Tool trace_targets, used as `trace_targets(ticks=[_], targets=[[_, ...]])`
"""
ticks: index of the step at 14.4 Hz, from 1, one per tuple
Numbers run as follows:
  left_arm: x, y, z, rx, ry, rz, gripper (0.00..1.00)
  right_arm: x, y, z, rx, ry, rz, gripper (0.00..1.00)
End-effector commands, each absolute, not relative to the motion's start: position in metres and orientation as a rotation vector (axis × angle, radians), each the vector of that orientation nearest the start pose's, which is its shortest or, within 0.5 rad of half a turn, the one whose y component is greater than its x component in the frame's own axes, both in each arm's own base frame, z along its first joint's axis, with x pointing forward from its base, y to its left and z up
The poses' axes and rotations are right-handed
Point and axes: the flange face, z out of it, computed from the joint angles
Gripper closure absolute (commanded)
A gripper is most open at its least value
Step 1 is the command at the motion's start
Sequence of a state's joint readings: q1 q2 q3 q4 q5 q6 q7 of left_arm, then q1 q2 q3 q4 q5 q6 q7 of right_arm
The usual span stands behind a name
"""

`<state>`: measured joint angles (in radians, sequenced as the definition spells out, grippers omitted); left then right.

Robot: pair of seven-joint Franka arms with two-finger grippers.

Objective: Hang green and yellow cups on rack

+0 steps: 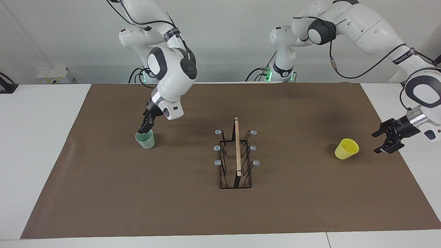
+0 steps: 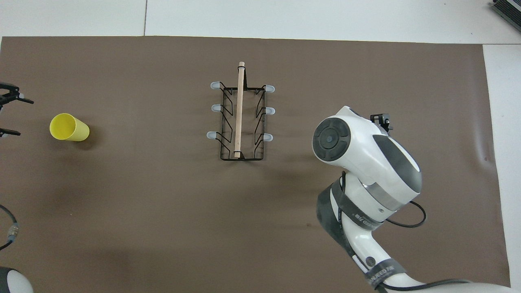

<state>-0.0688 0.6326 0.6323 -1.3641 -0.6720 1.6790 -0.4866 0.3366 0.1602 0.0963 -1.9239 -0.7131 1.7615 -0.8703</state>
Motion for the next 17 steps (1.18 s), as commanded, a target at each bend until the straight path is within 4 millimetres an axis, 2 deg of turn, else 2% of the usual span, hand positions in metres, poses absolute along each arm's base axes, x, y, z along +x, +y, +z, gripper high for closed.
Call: trace_targets(ticks=[1,2,4,6,8,9,12,14,15,16,17], targets=[[0.653,0.244,0.365,-2.710,-2.127,0.307,0.00,0.541,0.191,0.378,1.653,1.803,-0.620,0.00],[0.646,0.248,0.357,-2.608,-2.240,0.330,0.00,0.536,0.203,0.362,1.578,1.817,-0.657,0.00],[0.629,0.250,0.348,-2.506,-2.350,0.408,0.00,0.532,0.214,0.319,1.507,1.785,-0.733,0.00],[0.612,0.252,0.337,-2.434,-2.483,0.472,0.00,0.528,0.221,0.297,1.498,1.750,-0.737,0.00],[0.583,0.263,0.327,-2.314,-2.707,0.575,0.00,0.524,0.223,0.288,1.446,1.754,-0.751,0.00],[0.567,0.261,0.313,-2.257,-2.774,0.644,0.00,0.521,0.221,0.284,1.431,1.760,-0.753,0.00],[0.536,0.255,0.294,-2.135,-2.960,0.766,0.00,0.517,0.218,0.276,1.415,1.776,-0.747,0.00],[0.524,0.254,0.285,-2.029,-3.097,0.785,0.00,0.506,0.215,0.263,1.424,1.774,-0.728,0.00],[0.525,0.253,0.284,-1.961,-3.181,0.773,0.00,0.500,0.215,0.255,1.408,1.747,-0.731,0.00],[0.533,0.241,0.283,-1.927,-3.203,0.769,0.00,0.495,0.212,0.248,1.416,1.729,-0.725,0.00],[0.535,0.240,0.282,-1.899,-3.226,0.726,0.00,0.492,0.211,0.245,1.418,1.723,-0.726,0.00]])
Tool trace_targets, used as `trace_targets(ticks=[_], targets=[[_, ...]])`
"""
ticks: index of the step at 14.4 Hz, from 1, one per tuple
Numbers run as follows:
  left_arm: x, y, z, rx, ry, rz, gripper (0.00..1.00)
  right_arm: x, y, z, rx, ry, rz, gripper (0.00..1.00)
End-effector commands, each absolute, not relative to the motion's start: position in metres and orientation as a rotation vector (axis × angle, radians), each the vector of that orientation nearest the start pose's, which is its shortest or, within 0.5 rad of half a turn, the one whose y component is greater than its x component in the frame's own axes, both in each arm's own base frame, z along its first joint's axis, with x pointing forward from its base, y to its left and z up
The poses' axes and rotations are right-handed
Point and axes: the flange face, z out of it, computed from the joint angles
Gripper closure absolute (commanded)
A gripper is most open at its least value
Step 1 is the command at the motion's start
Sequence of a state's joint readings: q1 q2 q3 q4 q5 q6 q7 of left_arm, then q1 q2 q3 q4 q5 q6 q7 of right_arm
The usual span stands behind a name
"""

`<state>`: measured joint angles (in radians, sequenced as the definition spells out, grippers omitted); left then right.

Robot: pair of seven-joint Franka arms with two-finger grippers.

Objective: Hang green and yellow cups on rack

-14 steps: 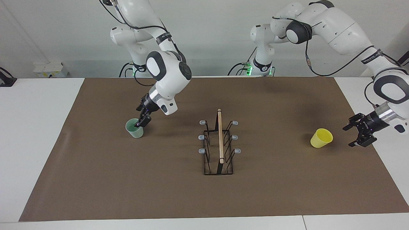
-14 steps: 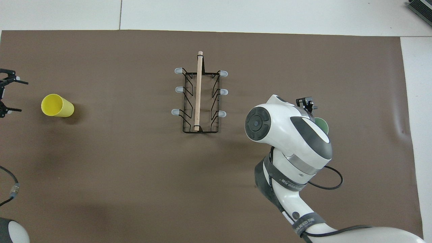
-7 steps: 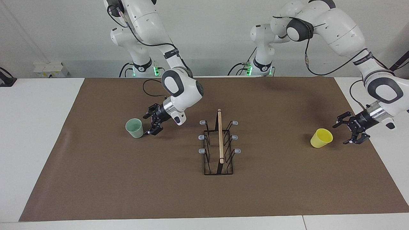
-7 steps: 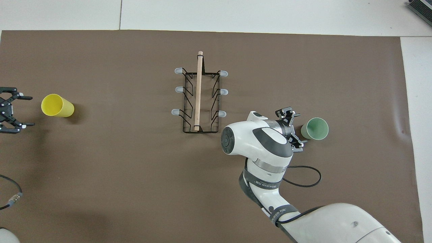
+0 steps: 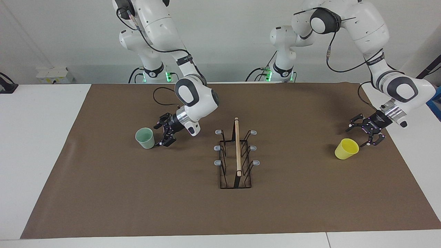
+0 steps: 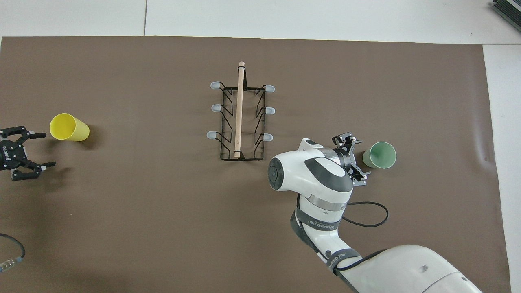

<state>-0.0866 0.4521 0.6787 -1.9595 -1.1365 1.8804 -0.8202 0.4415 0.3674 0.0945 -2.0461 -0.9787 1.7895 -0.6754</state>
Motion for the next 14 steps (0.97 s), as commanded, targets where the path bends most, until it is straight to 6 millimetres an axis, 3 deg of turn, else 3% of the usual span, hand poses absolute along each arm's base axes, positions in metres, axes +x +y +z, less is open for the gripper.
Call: trace_targets(ticks=[1,6,12,14], targets=[[0.539,0.240,0.282,1.208,2.104,-0.438,0.00,0.493,0.211,0.245,1.406,1.722,-0.724,0.00],[0.557,0.209,0.276,1.140,2.160,-0.415,0.00,0.487,0.207,0.237,1.360,1.742,-0.714,0.00],[0.563,0.196,0.272,1.144,2.170,-0.372,0.00,0.487,0.195,0.229,1.259,1.765,-0.681,0.00],[0.570,0.184,0.273,1.166,2.152,-0.382,0.00,0.487,0.190,0.226,1.254,1.764,-0.682,0.00]])
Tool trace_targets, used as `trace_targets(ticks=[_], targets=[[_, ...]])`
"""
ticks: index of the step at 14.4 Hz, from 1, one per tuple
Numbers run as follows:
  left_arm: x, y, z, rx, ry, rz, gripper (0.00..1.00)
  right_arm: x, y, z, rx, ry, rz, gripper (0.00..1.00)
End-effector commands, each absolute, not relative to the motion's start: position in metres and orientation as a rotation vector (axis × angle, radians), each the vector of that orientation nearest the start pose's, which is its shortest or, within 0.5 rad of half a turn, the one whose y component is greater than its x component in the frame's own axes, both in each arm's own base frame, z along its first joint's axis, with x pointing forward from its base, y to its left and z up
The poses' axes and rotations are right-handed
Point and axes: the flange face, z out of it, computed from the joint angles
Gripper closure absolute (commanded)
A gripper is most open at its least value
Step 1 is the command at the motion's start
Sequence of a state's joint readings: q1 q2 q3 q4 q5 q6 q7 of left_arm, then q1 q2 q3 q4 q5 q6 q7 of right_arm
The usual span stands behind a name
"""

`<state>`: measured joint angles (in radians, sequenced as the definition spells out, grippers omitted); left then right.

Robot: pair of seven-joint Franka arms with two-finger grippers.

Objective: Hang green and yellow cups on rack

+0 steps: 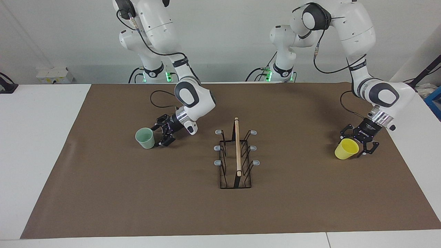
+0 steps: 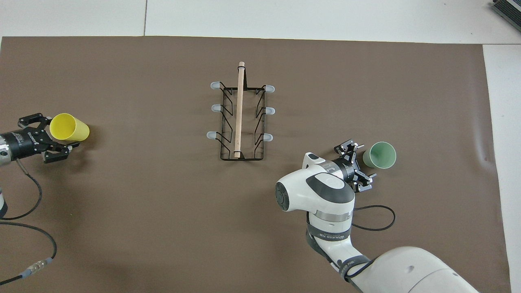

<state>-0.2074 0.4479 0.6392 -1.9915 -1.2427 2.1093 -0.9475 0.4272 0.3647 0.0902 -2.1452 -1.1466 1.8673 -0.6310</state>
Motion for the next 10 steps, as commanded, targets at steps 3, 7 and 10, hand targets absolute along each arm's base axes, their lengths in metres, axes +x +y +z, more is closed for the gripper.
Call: trace_targets(ticks=[3,7,10], targets=[[0.579,0.170,0.274,1.200,2.138,-0.347,0.00,0.489,0.178,0.223,1.255,1.753,-0.679,0.00],[0.594,0.164,0.287,1.273,2.075,-0.309,0.58,0.495,0.165,0.221,1.247,1.751,-0.669,0.00],[0.611,0.151,0.299,1.418,1.948,-0.230,1.00,0.497,0.160,0.220,1.253,1.751,-0.664,0.00]])
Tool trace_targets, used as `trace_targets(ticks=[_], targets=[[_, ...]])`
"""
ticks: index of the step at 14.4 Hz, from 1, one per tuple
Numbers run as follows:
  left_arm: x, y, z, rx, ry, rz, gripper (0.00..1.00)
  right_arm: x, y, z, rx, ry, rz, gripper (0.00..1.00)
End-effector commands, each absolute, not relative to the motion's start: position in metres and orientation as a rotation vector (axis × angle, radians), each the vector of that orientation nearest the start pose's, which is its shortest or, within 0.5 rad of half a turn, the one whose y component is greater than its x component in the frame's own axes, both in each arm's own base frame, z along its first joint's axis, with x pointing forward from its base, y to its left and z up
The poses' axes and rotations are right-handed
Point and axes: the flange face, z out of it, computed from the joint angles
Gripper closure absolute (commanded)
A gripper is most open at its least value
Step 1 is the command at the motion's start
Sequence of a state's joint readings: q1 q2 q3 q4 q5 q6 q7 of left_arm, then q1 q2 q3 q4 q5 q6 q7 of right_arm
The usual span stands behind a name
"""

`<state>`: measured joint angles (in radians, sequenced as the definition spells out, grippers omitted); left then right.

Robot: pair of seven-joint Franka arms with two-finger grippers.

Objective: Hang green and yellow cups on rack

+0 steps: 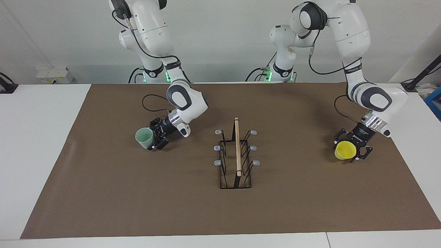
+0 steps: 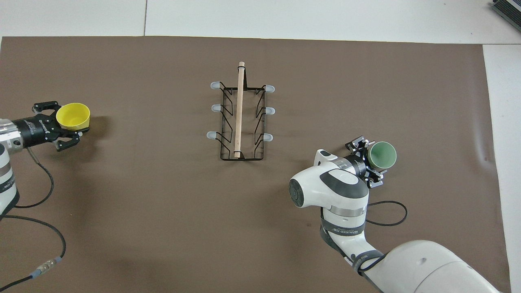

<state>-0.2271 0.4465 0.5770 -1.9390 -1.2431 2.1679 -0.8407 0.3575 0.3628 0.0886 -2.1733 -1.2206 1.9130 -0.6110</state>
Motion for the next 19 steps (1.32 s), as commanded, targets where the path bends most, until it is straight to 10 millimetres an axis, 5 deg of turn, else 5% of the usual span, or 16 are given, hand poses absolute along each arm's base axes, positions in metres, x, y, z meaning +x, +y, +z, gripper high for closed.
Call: trace_targets(ticks=[1,3,6,11,14,19], targets=[[0.618,0.152,0.309,1.438,1.928,-0.195,1.00,0.497,0.159,0.220,1.250,1.751,-0.662,0.00],[0.636,0.147,0.336,1.478,1.878,-0.147,1.00,0.497,0.158,0.219,1.250,1.755,-0.662,0.31],[0.656,0.125,0.379,1.718,1.789,-0.052,1.00,0.498,0.158,0.219,1.251,1.756,-0.657,1.00],[0.657,0.067,0.427,2.048,1.643,0.032,1.00,0.506,0.164,0.231,1.293,1.732,-0.651,1.00],[0.648,0.012,0.457,2.304,1.529,0.111,1.00,0.512,0.169,0.239,1.390,1.725,-0.638,1.00],[0.619,-0.071,0.483,2.592,1.365,0.246,1.00,0.525,0.162,0.294,1.645,1.733,-0.579,1.00]])
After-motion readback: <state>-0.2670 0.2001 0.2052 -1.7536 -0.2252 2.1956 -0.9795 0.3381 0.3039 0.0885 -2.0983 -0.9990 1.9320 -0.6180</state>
